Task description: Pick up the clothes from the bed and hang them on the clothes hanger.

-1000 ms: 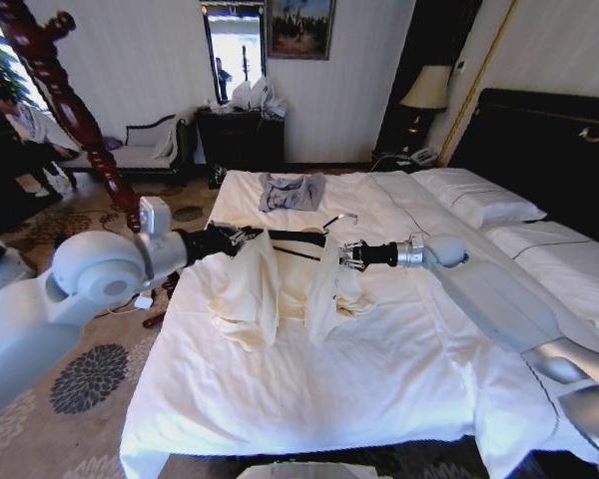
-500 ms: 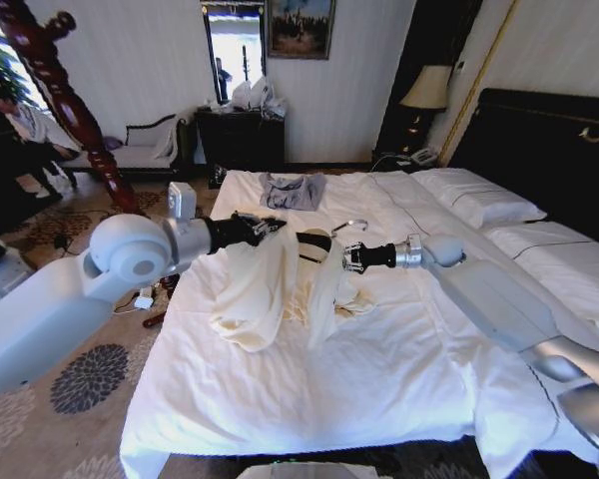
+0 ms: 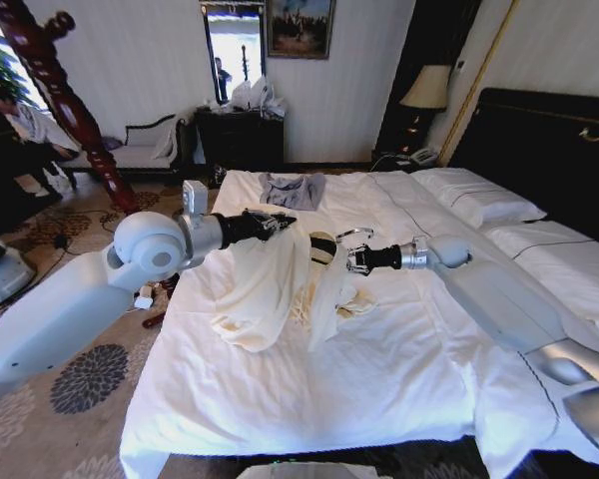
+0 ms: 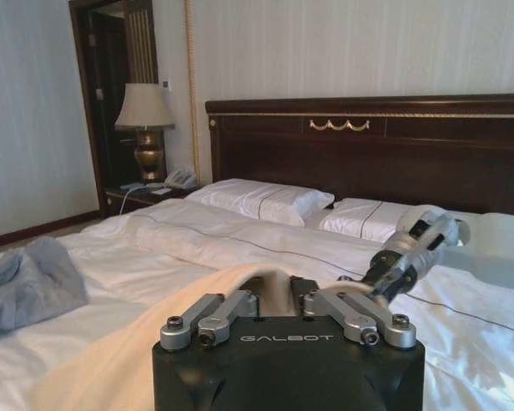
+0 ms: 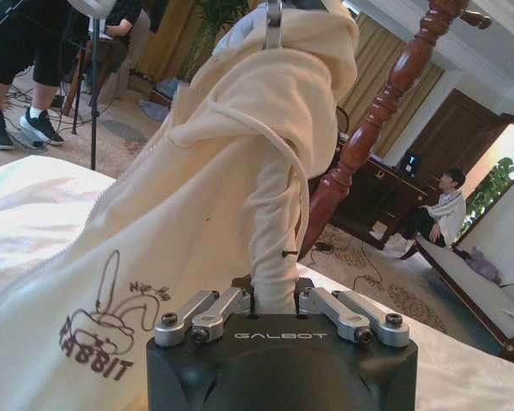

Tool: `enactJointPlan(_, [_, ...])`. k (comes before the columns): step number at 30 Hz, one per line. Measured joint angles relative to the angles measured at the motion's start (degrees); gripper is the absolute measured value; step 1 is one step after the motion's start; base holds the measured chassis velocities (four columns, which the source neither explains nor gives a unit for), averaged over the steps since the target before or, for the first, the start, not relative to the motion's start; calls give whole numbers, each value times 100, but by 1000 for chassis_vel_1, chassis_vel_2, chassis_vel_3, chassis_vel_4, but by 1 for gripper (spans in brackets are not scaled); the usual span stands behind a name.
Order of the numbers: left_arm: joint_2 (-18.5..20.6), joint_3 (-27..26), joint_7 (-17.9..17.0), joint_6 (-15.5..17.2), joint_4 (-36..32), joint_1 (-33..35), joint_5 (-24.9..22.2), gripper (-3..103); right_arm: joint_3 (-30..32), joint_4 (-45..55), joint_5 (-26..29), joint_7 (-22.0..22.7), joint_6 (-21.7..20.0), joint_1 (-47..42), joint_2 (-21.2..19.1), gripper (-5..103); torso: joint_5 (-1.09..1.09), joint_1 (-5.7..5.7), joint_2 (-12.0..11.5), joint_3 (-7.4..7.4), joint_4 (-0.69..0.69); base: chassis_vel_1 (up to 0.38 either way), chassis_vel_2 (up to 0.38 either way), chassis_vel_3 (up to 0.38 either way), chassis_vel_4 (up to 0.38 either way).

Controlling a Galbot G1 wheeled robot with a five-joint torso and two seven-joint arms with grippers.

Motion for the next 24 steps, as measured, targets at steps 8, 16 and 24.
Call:
enactJointPlan(8, [566, -978, -195, 488, -785, 757, -915, 53, 29, -127, 406, -73, -72, -48, -230, 19, -2, -2, 0, -1, 3, 0, 0, 0, 0])
enactJointPlan(16, [702, -1293, -435, 492, -1203, 1249, -1197, 80, 97, -67, 1009, -73, -241, -158, -489, 19, -2, -2, 0, 0, 2, 0, 0, 0, 0])
enactJointPlan(24, [713, -1643, -154, 514, -1198, 1172, -1454, 100, 97, 14, 1297, -70, -300, -186, -596, 19, 1, -2, 0, 0, -2, 0, 0, 0, 0])
